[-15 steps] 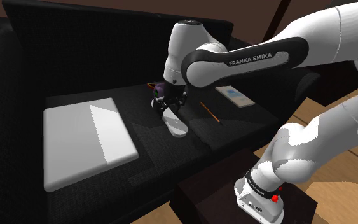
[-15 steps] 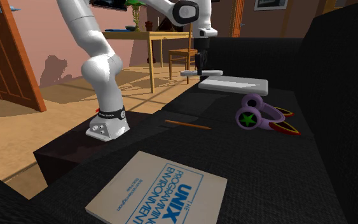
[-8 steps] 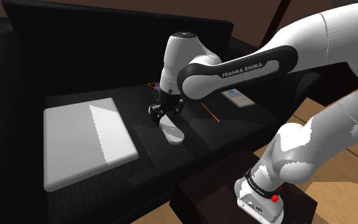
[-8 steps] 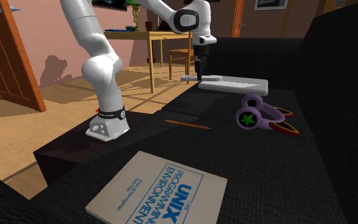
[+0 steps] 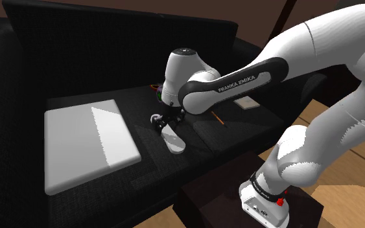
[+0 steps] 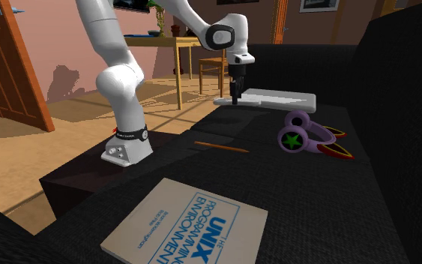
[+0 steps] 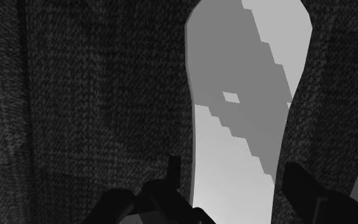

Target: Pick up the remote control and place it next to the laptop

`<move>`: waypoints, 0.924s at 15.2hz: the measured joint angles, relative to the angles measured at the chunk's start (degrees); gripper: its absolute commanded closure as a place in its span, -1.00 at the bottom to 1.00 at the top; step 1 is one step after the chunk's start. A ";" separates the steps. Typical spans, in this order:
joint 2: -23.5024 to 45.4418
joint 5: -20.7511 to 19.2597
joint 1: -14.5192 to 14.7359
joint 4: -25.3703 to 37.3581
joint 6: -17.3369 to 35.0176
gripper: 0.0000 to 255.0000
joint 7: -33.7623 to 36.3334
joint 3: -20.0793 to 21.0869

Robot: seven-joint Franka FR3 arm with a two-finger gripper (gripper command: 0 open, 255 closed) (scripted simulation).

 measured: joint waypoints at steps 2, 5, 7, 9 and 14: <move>1.03 -0.27 -0.06 -0.60 1.61 1.00 0.27 0.16; 1.34 -0.34 -0.06 -1.08 2.40 1.00 0.35 0.22; 1.40 -0.36 -0.07 -1.13 2.52 1.00 0.36 0.23; 1.41 -0.37 -0.07 -1.14 2.55 -1.00 0.36 0.23; 1.40 -0.36 -0.07 -1.14 2.56 -1.00 0.36 0.23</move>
